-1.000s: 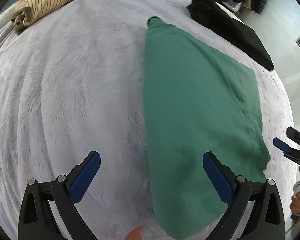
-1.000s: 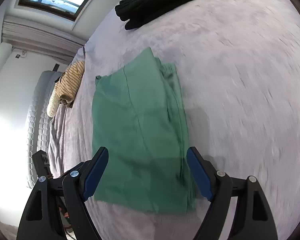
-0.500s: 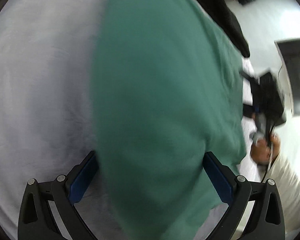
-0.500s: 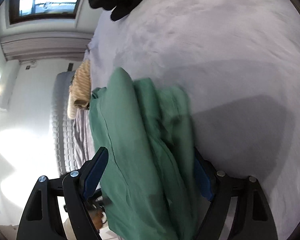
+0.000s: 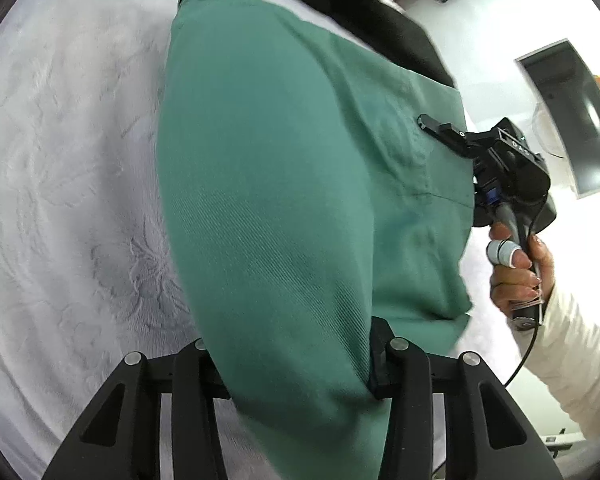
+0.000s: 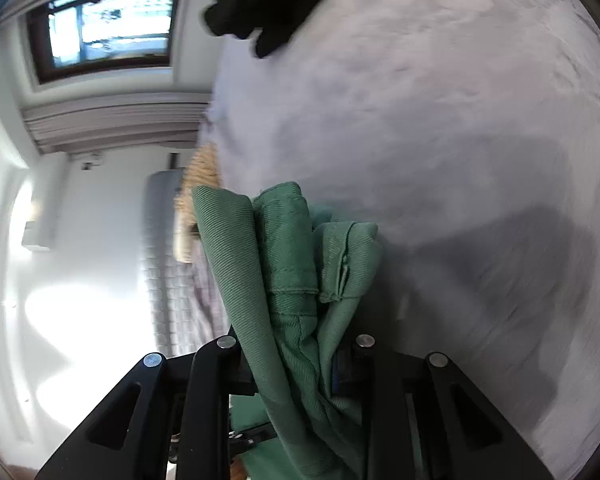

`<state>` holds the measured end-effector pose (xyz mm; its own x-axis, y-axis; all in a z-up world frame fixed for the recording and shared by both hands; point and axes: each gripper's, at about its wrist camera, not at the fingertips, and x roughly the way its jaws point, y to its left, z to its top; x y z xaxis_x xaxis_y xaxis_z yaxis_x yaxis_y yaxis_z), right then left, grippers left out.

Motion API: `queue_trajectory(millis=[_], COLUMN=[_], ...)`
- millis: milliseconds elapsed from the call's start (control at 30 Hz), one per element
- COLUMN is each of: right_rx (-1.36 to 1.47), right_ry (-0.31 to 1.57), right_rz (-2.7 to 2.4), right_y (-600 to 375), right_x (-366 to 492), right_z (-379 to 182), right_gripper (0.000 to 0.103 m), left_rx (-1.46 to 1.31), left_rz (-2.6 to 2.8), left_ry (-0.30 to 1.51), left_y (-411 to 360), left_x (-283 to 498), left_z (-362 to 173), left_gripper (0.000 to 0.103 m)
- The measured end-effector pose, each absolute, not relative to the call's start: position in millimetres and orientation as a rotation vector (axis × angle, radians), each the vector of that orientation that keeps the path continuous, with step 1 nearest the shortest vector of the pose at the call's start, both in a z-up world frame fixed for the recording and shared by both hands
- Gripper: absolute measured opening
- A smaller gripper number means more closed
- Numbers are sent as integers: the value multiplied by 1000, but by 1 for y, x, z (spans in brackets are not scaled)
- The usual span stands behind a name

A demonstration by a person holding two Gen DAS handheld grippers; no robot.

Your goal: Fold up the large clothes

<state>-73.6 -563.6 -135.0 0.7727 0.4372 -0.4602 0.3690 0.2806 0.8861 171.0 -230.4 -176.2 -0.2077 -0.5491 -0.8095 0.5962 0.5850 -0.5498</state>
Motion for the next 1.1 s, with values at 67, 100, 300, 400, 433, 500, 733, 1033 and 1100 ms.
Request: queue_trajectory(millis=[67,100,300,400,433,500,733,1033,1100], right_rx=[1314,1308,1310,1318,1328,1366,1433,945,863], right_ry=[721,717,702,707,707,708,852,1123,1115], right_rz=[76,84,119,131,131,131,61,-289,-308], right_y=[-548,-542,-486,-445,-433,-404,-326,-308,-305], right_x=[-73,-73,-85,-89,-90,-97,-109,-90,-86], right_z=[-119,-114,-89,-84,-85,-90,-151,-124,-108], right_gripper=[26,26,26,26,26,26,26,42,42], left_rx=[39,44,58,72,83,102,181,216,188], left_rz=[-1065,-1070,-1109,-1123,-1130,-1135,-1031,-954,-931], left_ry=[1432,1426,1411,1427,1436,1456,1566,1463,1412], left_y=[-218,-211,-142,-103,-86,-58,21,76,80], left_x=[165,162,146,139,134,120,96,99,111], left_z=[-163,-158,-126,-115,-112,-108,-151,-139,-127], left_gripper=[45,45,45,45,45,46,50,53,53])
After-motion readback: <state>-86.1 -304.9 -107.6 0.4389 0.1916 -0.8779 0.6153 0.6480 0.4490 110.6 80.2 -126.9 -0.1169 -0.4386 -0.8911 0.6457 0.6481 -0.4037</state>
